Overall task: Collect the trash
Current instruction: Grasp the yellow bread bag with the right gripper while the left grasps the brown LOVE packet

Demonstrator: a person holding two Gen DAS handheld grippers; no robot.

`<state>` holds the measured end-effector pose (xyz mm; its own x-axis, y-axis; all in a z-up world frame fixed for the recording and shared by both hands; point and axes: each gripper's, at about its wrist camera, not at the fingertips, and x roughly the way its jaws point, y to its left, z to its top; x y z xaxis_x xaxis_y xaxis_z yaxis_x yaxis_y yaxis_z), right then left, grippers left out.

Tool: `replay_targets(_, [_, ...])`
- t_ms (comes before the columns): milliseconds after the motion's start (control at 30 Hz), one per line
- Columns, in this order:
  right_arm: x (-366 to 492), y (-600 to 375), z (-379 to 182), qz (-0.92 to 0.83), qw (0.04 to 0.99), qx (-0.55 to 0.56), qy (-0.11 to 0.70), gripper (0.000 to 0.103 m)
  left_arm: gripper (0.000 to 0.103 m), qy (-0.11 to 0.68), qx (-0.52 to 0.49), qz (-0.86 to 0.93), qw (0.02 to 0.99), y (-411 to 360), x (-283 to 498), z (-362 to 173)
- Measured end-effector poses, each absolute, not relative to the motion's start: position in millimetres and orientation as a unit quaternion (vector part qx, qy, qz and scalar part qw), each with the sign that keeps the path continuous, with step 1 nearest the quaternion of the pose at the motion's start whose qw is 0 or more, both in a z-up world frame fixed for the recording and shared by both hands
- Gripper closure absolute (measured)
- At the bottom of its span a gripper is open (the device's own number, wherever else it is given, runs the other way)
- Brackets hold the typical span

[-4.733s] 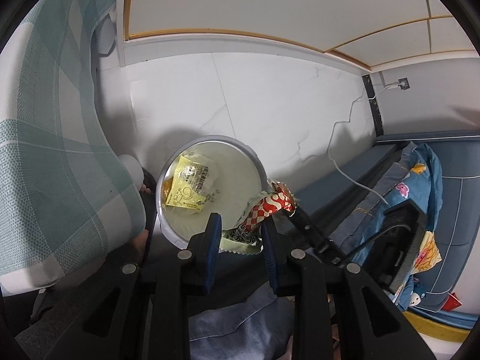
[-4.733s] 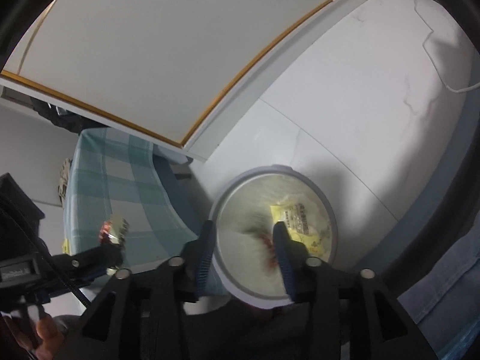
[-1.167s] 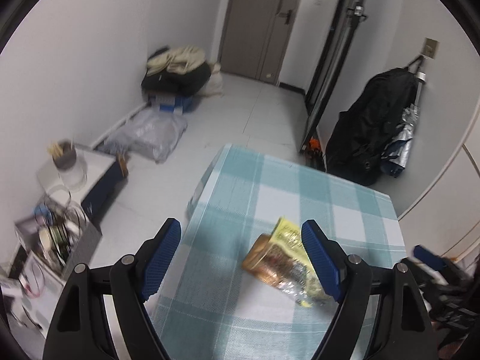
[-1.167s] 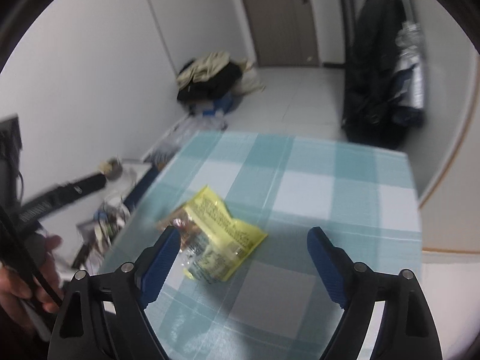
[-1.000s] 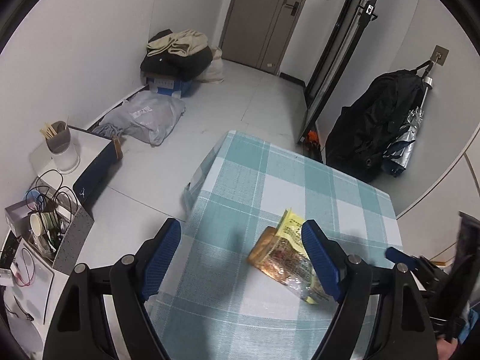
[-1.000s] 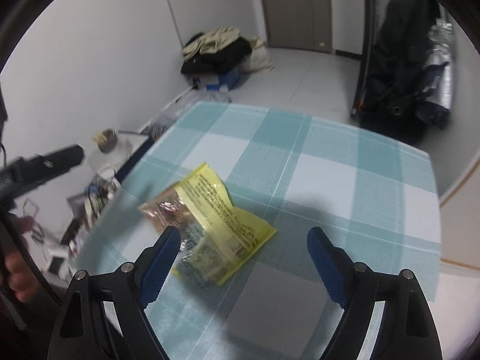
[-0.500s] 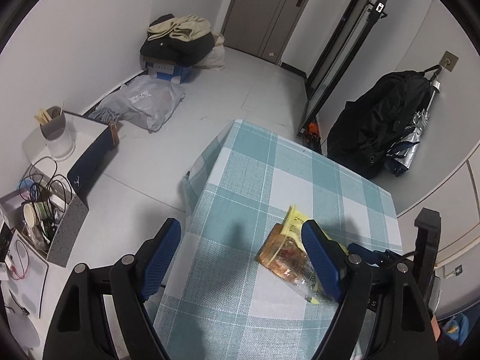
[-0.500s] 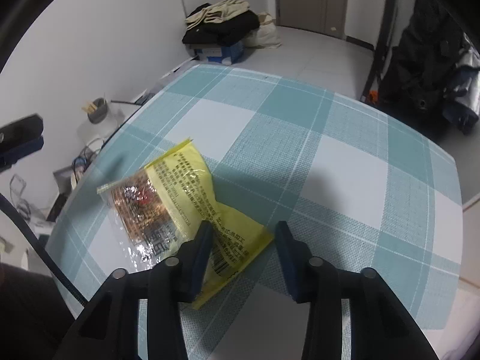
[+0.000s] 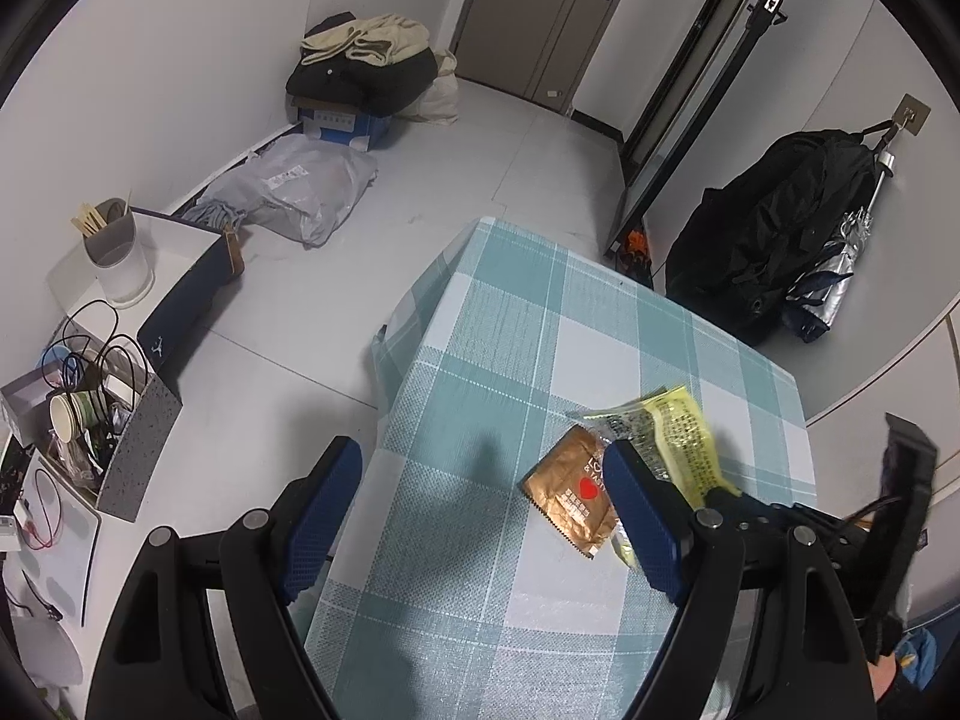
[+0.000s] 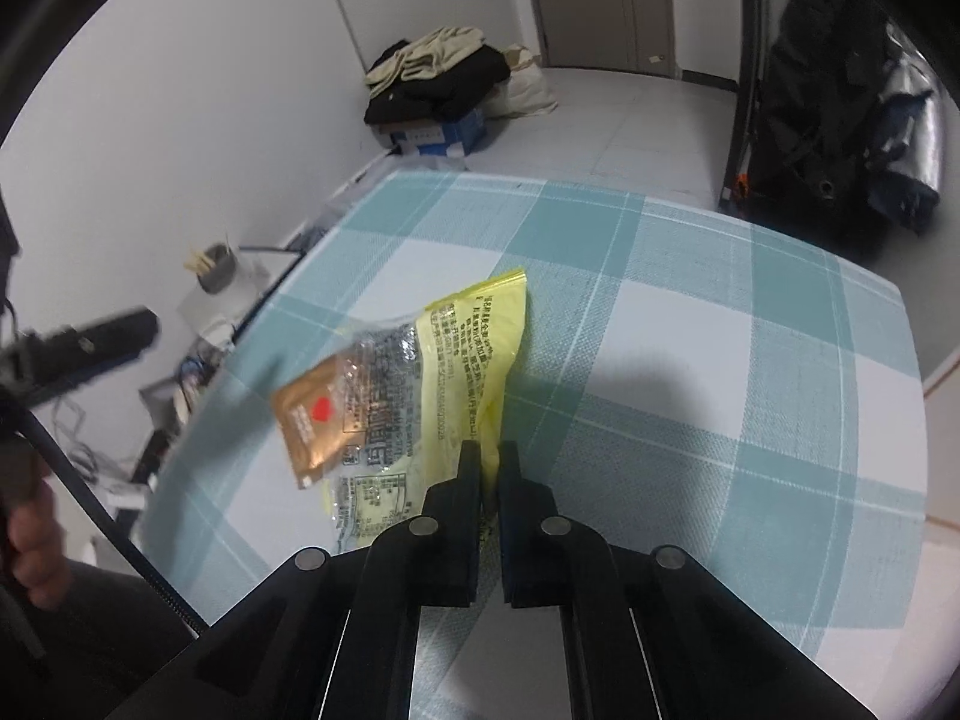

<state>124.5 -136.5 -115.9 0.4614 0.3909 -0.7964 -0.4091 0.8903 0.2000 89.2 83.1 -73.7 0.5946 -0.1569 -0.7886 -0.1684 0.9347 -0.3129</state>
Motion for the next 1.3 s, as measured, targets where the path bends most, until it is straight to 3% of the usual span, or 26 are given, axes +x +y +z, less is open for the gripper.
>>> replay_targets(333, [121.1,-177.8,-98.4,0.196,0.875,0.051,0.440,0.099,0.023,0.521,-0.152,-0.064,0.838,53.8,112.4,-98.2])
replay_targets(600, [120.9,-221.2,-95.5,0.158,0.878,0.102,0.440,0.099,0.023,0.522,-0.039,-0.063,0.850,18.4,124.0,-105.7])
replay_targets(1133, [118.1,-229.1,-96.4,0.159,0.878,0.107,0.438,0.099,0.023,0.538,0.060,-0.109,0.834,-3.6,121.9,-127.2])
replay_targets(1200, [119.2,-230.2,-97.1,0.158,0.877,0.111,0.440,0.099,0.026,0.538,0.059,-0.112,0.834,-2.7,121.2,-125.9])
replay_targets(1300, [119.2,-230.3,-96.6,0.158,0.877,0.113,0.439,0.099,0.042,0.533,0.064,-0.124,0.835,-4.2,117.2,-124.1])
